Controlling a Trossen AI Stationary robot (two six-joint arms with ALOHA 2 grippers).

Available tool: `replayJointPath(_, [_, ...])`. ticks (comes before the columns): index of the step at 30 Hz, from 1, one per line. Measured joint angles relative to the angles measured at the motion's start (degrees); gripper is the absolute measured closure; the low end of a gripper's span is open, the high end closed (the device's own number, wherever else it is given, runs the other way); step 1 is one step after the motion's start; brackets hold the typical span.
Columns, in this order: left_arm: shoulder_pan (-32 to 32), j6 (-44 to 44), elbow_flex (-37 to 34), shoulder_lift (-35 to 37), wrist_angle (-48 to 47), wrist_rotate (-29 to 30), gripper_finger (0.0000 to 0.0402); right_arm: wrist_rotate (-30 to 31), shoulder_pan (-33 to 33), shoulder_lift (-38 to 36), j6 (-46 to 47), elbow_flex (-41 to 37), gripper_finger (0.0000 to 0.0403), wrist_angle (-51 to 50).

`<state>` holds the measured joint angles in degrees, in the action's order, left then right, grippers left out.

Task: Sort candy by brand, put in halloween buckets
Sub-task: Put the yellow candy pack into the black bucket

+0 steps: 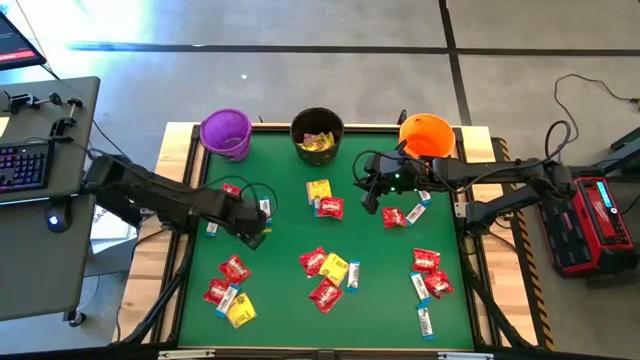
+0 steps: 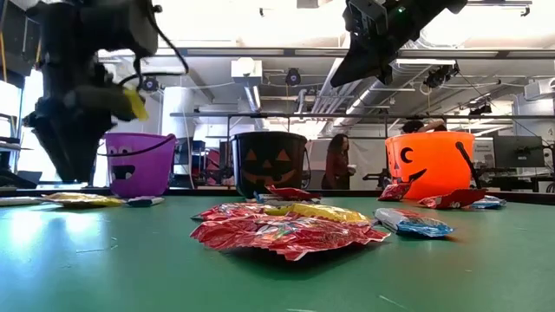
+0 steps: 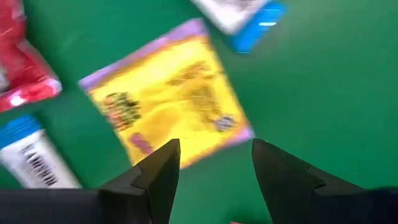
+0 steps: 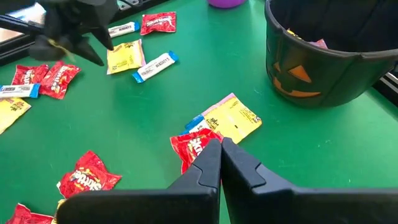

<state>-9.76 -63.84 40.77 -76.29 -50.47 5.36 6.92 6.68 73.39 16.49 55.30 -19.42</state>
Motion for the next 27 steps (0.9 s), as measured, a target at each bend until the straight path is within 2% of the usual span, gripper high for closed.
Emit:
replayJointPath(9, [0.0,-4.4,0.0,-4.8,0.4,1.1,0.0208,0.0,0.0,0.0,0.0,0.0,0.0403,0.0])
replayJointPath(20, [0.0,2.8,0.4,-12.1,0.3,-4.3,0.0211,0.0,0.0,0.0,0.0,0.0,0.0403,0.0])
replayJointPath(23, [0.0,6.1,0.4,-12.5,0.7,-5.1,0.0231,0.0,0.0,0.0,0.0,0.0,0.0403,0.0])
replayJointPath(27, [0.0,11.3,0.2,-11.3,1.5,-7.4,0.029,0.0,0.0,0.0,0.0,0.0,0.0403,0.0])
